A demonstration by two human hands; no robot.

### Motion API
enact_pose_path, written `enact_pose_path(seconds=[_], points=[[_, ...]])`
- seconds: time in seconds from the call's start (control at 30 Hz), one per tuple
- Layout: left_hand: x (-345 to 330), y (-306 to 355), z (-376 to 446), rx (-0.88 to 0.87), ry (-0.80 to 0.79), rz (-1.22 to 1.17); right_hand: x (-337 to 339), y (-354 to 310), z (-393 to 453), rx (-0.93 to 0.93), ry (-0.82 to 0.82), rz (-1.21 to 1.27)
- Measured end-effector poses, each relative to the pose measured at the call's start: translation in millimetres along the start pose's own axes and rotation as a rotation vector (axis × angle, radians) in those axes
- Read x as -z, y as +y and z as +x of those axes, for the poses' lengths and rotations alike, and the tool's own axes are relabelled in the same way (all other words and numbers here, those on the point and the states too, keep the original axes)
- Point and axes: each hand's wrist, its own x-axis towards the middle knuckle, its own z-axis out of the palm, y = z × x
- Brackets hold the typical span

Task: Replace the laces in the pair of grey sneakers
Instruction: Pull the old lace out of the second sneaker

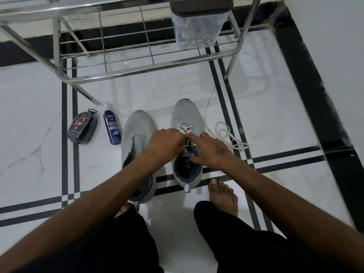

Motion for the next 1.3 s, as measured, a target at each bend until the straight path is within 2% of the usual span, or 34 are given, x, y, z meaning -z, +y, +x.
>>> enact_pose_path(seconds=[0.2, 0.27, 0.3, 0.33, 0.4, 0.43, 0.5, 0.6, 0.67, 0.73, 0.87, 1.0, 1.07, 1.13, 1.2, 1.3], points=[[6, -48, -13, 0.334, 0.112, -0.571, -6, 6, -5, -0.017, -0.011, 0.057], [6, -66, -22, 0.464, 0.181, -0.527, -6, 7, -4, -0.016, -0.020, 0.058], [6, -71, -24, 0.486, 0.214, -0.405, -6, 7, -3, -0.014, -0.025, 0.055], [4, -71, -26, 0.443, 0.254, -0.249, -5, 6, -3, -0.013, -0.029, 0.050], [2, -54, -25, 0.228, 0.326, -0.058, -4, 4, -2, -0.013, -0.031, 0.043], [2, -40, -22, 0.123, 0.326, -0.054, -3, 4, -3, -0.012, -0.027, 0.040], [-1, -11, -12, 0.008, 0.211, -0.098, -3, 3, -4, -0.009, -0.020, 0.032], [-2, 8, 3, 0.057, -0.056, -0.155, -2, 1, -4, -0.022, -0.031, 0.003], [-1, 2, 7, 0.103, -0.100, -0.226, -3, 1, -5, -0.025, -0.041, 0.012], [1, -14, 6, 0.171, -0.088, -0.302, -4, 3, -6, -0.029, -0.041, 0.037], [6, -59, -6, 0.324, 0.110, -0.322, -6, 4, -9, -0.040, -0.038, 0.075], [5, -55, -16, 0.189, 0.121, -0.264, -5, -3, -14, -0.051, 0.004, 0.068], [0, -36, -21, 0.099, 0.129, -0.270, -3, -9, -18, -0.013, 0.121, 0.072], [-9, -19, -24, 0.040, 0.065, -0.269, 0, -15, -20, 0.045, 0.235, 0.106], [-20, -6, -25, 0.020, -0.005, -0.190, 3, -19, -18, 0.078, 0.242, 0.061], [-32, -2, -25, 0.071, 0.056, -0.248, 7, -24, -9, 0.074, 0.219, -0.100]])
